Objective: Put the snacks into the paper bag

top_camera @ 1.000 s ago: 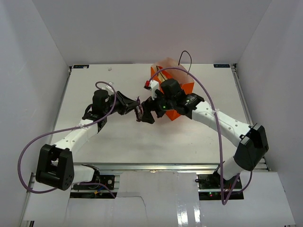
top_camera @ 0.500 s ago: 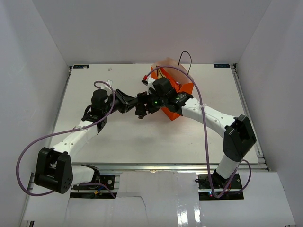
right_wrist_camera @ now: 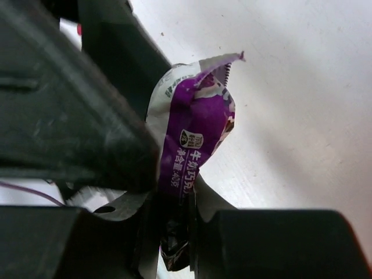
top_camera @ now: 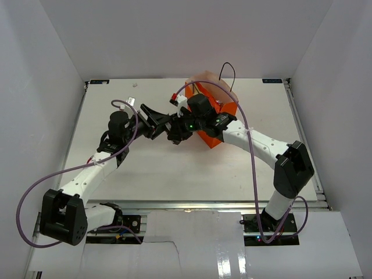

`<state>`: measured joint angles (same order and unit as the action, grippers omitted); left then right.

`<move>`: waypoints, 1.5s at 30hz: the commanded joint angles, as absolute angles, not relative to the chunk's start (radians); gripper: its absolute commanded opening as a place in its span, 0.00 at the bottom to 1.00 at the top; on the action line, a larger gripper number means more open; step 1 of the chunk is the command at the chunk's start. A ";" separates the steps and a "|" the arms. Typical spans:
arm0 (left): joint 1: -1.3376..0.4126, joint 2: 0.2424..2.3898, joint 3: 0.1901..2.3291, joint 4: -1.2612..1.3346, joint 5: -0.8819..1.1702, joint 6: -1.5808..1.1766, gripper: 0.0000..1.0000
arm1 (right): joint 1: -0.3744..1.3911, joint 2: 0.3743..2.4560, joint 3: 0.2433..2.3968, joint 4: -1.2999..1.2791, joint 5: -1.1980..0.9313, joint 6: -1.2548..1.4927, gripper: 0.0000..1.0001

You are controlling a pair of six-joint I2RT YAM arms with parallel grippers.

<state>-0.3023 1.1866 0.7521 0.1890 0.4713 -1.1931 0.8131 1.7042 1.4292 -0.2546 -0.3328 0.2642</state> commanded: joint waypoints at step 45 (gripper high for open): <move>-0.015 1.233 0.859 -1.019 -0.599 -1.069 0.93 | 0.347 1.405 1.637 -0.449 -0.553 -0.437 0.90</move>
